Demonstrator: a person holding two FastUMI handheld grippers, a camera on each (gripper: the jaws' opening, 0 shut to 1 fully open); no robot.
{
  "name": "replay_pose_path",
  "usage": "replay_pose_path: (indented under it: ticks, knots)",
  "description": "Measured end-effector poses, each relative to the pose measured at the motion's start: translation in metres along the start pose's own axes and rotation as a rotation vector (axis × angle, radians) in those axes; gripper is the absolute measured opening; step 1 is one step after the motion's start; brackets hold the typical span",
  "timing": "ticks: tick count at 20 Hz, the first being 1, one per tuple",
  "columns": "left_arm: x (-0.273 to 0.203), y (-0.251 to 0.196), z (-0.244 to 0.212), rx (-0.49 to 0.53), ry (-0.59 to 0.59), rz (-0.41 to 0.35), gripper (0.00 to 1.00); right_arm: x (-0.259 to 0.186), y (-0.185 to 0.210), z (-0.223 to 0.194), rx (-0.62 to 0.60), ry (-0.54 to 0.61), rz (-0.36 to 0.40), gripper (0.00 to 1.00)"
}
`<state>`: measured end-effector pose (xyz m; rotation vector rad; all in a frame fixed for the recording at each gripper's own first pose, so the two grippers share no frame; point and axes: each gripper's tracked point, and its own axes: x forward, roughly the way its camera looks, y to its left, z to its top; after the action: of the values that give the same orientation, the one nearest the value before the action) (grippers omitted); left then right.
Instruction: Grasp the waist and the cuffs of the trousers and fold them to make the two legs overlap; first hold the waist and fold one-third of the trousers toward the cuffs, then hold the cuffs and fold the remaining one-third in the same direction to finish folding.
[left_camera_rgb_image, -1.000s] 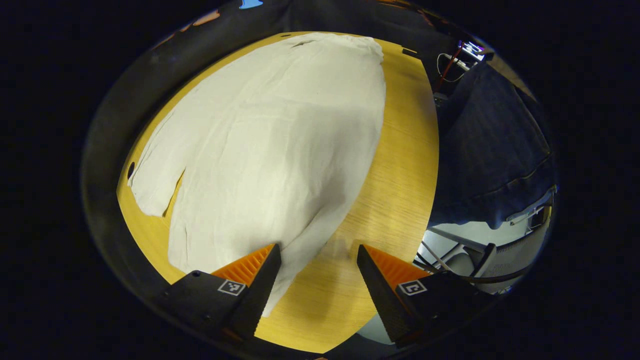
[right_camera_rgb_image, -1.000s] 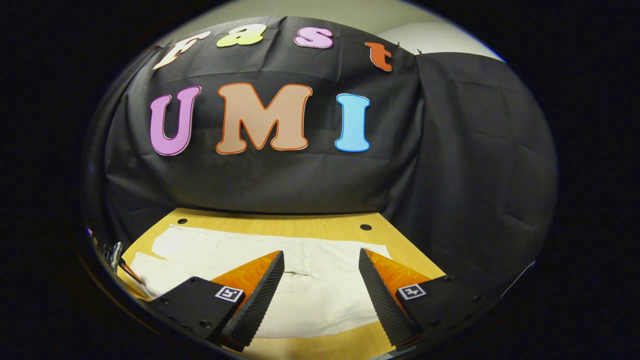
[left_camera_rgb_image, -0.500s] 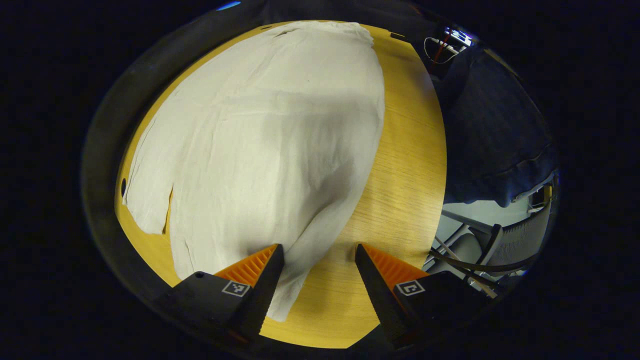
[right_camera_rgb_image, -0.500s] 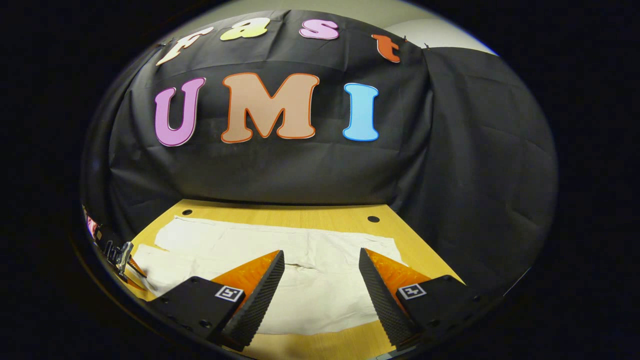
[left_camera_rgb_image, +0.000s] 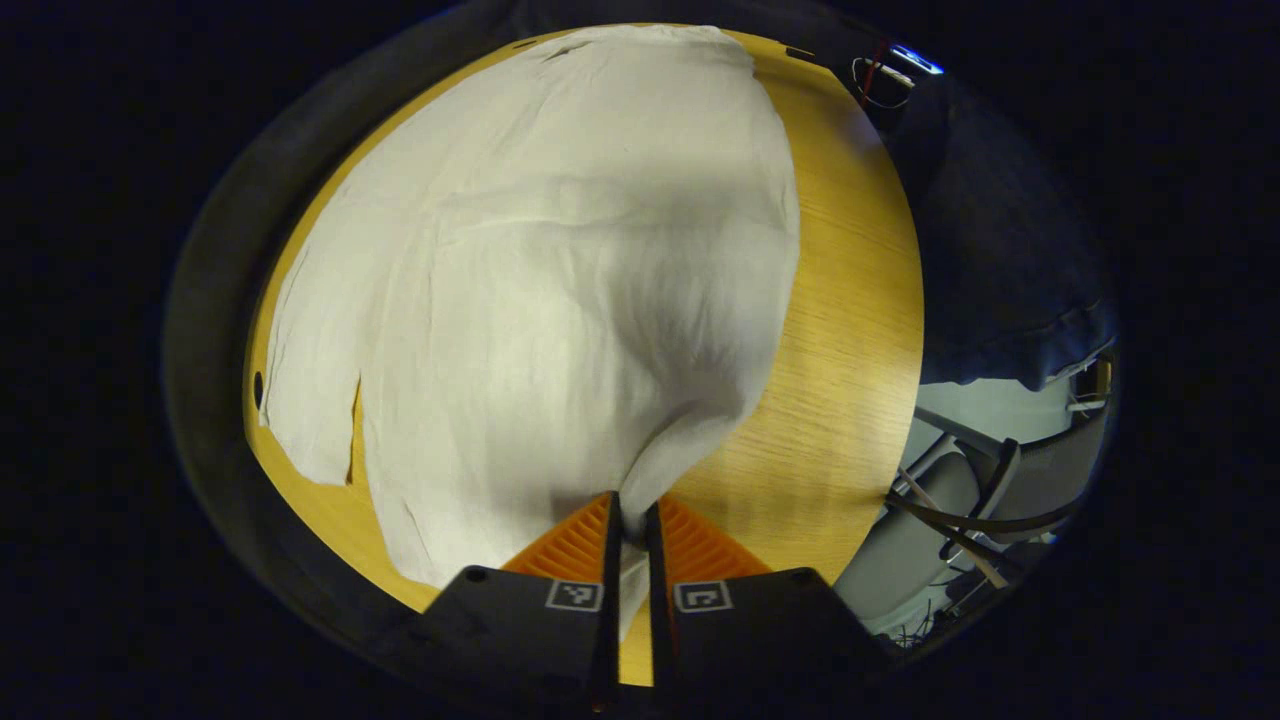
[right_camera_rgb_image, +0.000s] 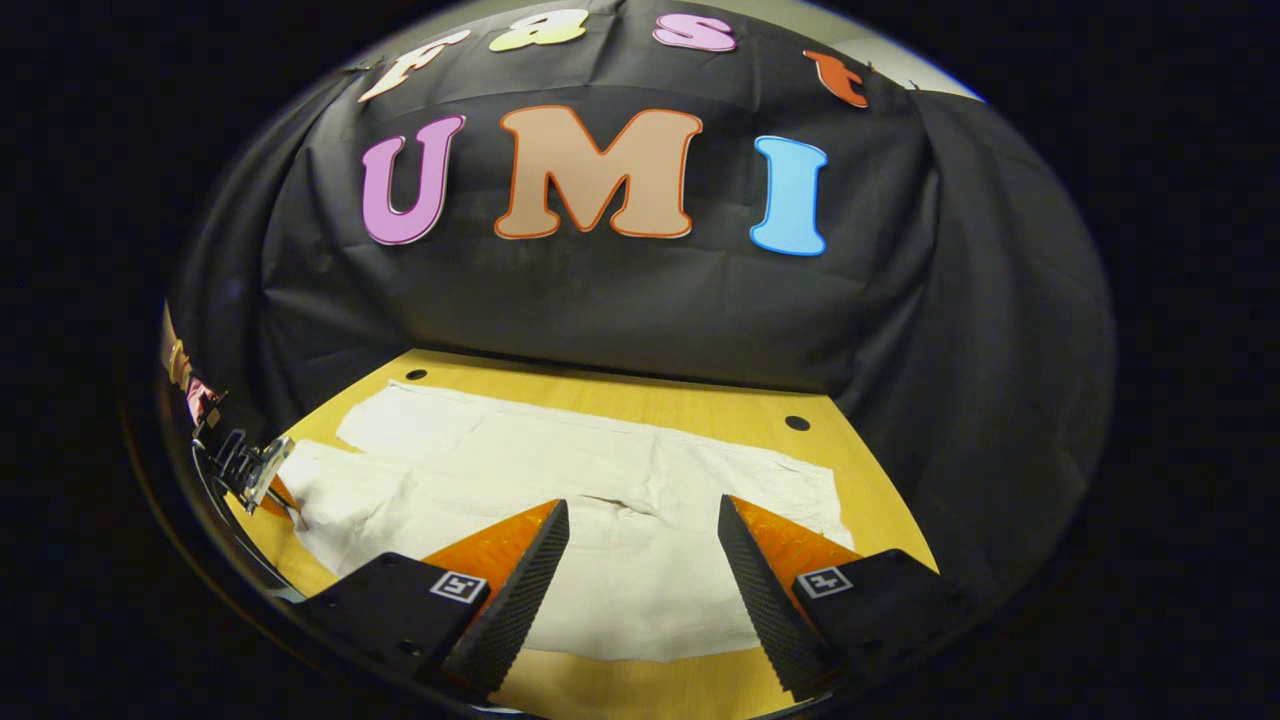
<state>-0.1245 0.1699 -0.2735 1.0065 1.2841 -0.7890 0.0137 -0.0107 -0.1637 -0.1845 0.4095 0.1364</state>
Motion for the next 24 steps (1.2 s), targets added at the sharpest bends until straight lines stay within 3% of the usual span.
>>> replay_pose_path:
  ticks: [1, 3, 8, 15, 19, 24]
  knots:
    - [0.001, 0.0, 0.001, -0.006, -0.004, 0.003, 0.03, 0.004, 0.002, -0.006, -0.018, 0.014, 0.028, 0.98]
    - [0.0, 0.0, 0.0, -0.023, 0.004, 0.001, 0.0, 0.007, 0.006, -0.02, -0.069, 0.052, 0.096, 0.97]
    - [0.0, 0.0, 0.0, -0.039, 0.038, -0.001, 0.0, 0.017, -0.008, -0.071, -0.214, 0.198, 0.257, 0.96]
    - [0.003, 0.001, 0.001, -0.081, 0.086, 0.01, 0.0, 0.022, -0.069, -0.141, -0.549, 0.406, 0.407, 0.96]
    - [0.003, 0.0, 0.001, -0.101, 0.101, 0.021, 0.0, 0.022, -0.083, -0.175, -0.628, 0.521, 0.508, 0.96]
    - [0.003, 0.0, 0.0, -0.107, 0.118, 0.022, 0.0, 0.031, -0.1, -0.219, -0.698, 0.688, 0.575, 0.96]
